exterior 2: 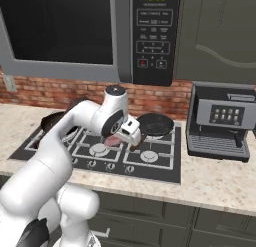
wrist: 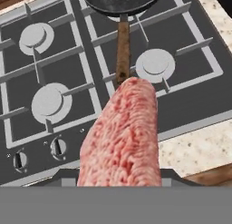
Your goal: Place one of the steaks on the plate and the other in the bowl. Then place the bowl in the fridge.
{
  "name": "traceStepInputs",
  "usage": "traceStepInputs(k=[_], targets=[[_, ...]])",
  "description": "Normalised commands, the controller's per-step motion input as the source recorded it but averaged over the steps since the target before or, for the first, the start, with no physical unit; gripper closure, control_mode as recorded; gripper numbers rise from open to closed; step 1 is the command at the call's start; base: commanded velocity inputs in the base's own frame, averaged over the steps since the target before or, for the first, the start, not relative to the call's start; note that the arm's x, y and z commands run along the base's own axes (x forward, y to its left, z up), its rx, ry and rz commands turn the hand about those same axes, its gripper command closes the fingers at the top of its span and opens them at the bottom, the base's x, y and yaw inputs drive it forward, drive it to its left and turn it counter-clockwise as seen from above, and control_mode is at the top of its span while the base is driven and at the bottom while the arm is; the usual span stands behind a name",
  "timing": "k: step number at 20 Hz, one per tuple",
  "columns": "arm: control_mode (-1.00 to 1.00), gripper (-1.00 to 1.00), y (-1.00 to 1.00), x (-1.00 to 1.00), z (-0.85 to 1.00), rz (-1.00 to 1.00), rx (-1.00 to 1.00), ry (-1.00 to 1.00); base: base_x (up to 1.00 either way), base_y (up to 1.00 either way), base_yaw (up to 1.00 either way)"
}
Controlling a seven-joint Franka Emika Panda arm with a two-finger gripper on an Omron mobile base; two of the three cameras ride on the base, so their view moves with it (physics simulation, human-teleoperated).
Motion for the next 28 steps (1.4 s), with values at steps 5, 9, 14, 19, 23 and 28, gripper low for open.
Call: traceStepInputs(k=[5,9,14,19,23,28], targets=[[-1.00,1.00,0.48,-0.19,0.00,0.06,-0.07,0.08,0.00,0.00,0.00],[-1.00,1.00,0.58,-0.01,0.12,0.04,-0.07,0.18,0.00,0.00,0.00],[-1.00,1.00,0.35,-0.14,0.03,0.05,0.00,0.06,0.00,0.00,0.00],[-1.00,1.00,0.00,0.00,0.00,0.01,0.00,0.00,0.00,0.00,0.00],[-1.00,1.00,0.00,0.00,-0.03,0.00,0.00,-0.01,0.00,0.00,0.00],[1.00,1.00,-0.15,-0.07,-0.10,0.00,0.01,-0.04,-0.04,-0.16,0.00]])
